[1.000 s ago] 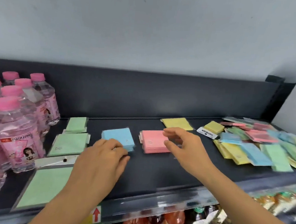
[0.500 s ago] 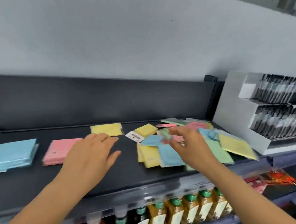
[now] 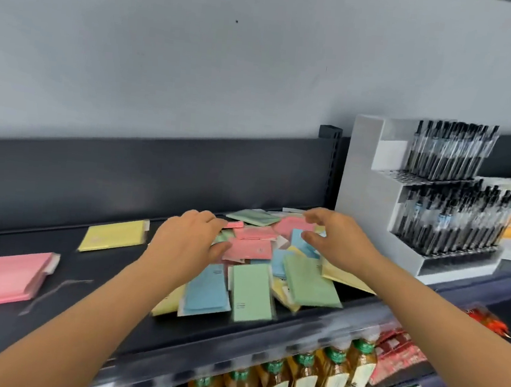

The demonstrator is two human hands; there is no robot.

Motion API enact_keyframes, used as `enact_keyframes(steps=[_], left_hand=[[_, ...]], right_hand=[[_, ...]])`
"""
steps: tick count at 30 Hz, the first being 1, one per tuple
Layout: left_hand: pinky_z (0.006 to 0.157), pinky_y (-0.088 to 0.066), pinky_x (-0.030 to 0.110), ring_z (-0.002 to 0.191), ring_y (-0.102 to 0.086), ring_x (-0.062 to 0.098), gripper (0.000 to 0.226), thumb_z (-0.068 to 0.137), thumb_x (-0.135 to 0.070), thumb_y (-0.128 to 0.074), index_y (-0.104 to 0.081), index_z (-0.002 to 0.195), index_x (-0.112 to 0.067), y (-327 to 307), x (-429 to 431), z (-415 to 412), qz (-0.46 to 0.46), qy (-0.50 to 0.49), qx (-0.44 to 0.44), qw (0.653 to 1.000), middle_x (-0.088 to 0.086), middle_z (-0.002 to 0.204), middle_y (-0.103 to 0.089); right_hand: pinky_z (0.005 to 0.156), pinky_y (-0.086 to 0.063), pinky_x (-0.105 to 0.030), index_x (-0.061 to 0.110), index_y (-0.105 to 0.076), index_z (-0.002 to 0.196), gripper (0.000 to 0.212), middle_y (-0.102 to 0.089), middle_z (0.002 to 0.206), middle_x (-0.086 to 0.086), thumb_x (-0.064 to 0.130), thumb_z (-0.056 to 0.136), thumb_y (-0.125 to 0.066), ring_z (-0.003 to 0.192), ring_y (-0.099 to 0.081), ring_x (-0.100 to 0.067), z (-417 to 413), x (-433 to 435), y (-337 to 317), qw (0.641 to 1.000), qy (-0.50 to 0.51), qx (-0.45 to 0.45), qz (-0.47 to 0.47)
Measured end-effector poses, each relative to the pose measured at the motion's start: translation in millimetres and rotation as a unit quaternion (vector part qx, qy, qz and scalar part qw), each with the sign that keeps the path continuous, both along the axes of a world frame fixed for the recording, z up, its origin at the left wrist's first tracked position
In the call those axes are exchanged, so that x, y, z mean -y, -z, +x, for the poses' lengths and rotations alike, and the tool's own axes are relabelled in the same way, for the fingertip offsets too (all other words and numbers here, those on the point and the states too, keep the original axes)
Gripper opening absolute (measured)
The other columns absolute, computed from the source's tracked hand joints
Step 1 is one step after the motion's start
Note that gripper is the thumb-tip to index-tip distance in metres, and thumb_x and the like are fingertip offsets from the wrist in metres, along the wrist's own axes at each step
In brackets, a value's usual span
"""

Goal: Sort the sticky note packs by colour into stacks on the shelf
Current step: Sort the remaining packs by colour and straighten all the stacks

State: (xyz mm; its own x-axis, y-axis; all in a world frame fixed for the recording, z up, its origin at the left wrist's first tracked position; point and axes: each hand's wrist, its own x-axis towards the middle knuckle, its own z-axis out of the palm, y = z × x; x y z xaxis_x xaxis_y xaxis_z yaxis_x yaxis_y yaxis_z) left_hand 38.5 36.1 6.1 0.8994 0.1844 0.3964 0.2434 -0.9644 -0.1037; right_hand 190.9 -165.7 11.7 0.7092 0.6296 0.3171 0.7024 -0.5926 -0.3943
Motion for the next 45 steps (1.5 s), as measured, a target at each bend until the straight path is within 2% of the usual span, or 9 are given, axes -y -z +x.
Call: enact_keyframes(steps=[9,14,21,26,31,34,37,40,45], left_hand=[[0.094,-0.045,0.039,0.123,-0.046,0.017,0.043,0.096,-0.044,-0.041,-0.04,0.137,-0.032,-3,-27,85,-0.099,0.039,-0.109,0.988,-0.008,0.137,-0.048],[0.094,-0.043,0.038,0.115,-0.049,0.019,0.034,0.097,-0.035,-0.043,-0.049,0.129,-0.027,-5,-52,133,-0.114,0.052,-0.175,0.977,-0.002,0.128,-0.053],[0.104,-0.035,0.031,0.126,-0.042,0.02,0.052,0.091,-0.013,-0.051,-0.041,0.138,-0.03,0,-76,177,-0.143,0.102,-0.284,0.943,-0.001,0.143,-0.042],[0.108,-0.03,0.028,0.132,-0.037,0.016,0.058,0.09,-0.046,-0.055,-0.036,0.143,-0.029,7,-86,192,-0.185,0.116,-0.345,0.913,-0.004,0.147,-0.036],[0.103,-0.038,0.032,0.122,-0.046,0.017,0.077,0.073,-0.063,-0.064,-0.039,0.138,-0.031,13,-80,198,-0.204,0.087,-0.308,0.925,-0.004,0.139,-0.045],[0.099,-0.041,0.036,0.118,-0.05,0.022,0.066,0.079,-0.063,-0.056,-0.044,0.136,-0.03,15,-68,196,-0.168,0.064,-0.294,0.939,0.0,0.133,-0.051],[0.088,-0.047,0.041,0.097,-0.056,0.025,0.051,0.092,-0.055,-0.041,-0.061,0.113,-0.014,11,-47,195,-0.018,0.074,-0.277,0.958,0.005,0.106,-0.059],[0.086,-0.047,0.042,0.098,-0.057,0.031,0.043,0.099,-0.037,-0.034,-0.06,0.102,-0.003,6,-28,195,0.106,0.104,-0.27,0.951,0.01,0.114,-0.056],[0.067,-0.044,0.037,0.071,-0.049,0.026,0.003,0.08,-0.007,-0.046,-0.048,0.077,-0.008,-2,-23,187,0.035,0.055,-0.213,0.975,0.015,0.095,-0.06]], right_hand=[[0.099,-0.038,-0.029,0.017,-0.044,0.136,0.05,-0.051,0.137,-0.002,0.03,0.09,-0.059,0.123,-0.048,-0.021,64,-22,14,0.996,-0.002,-0.043,-0.077],[0.1,-0.039,-0.033,0.014,-0.042,0.137,0.056,-0.047,0.14,-0.006,0.037,0.089,-0.058,0.125,-0.046,-0.025,105,-43,16,0.985,0.02,-0.089,-0.147],[0.099,-0.041,-0.031,0.013,-0.047,0.133,0.071,-0.053,0.134,-0.006,0.05,0.077,-0.068,0.12,-0.05,-0.025,134,-69,24,0.969,0.02,-0.119,-0.214],[0.08,-0.048,-0.031,0.013,-0.061,0.112,0.056,-0.063,0.104,-0.003,0.049,0.071,-0.074,0.093,-0.057,-0.022,144,-74,24,0.97,0.014,-0.095,-0.224],[0.064,-0.045,-0.03,0.013,-0.061,0.085,0.039,-0.056,0.08,0.0,0.046,0.071,-0.074,0.08,-0.053,-0.022,143,-78,23,0.97,0.009,-0.081,-0.23],[0.066,-0.053,-0.034,0.014,-0.065,0.089,0.038,-0.06,0.082,-0.001,0.045,0.07,-0.076,0.076,-0.057,-0.02,143,-73,24,0.97,0.004,-0.135,-0.202],[0.06,-0.053,-0.031,0.01,-0.065,0.101,0.049,-0.063,0.086,-0.002,0.043,0.068,-0.079,0.071,-0.058,-0.017,140,-71,23,0.976,0.007,-0.139,-0.165],[0.072,-0.051,-0.033,0.006,-0.065,0.098,0.049,-0.062,0.097,-0.007,0.041,0.067,-0.08,0.082,-0.056,-0.02,138,-72,25,0.985,-0.004,-0.078,-0.154],[0.077,-0.043,-0.03,0.013,-0.06,0.102,0.048,-0.041,0.1,0.0,0.04,0.068,-0.079,0.09,-0.05,-0.021,136,-68,28,0.992,-0.015,-0.062,-0.108]])
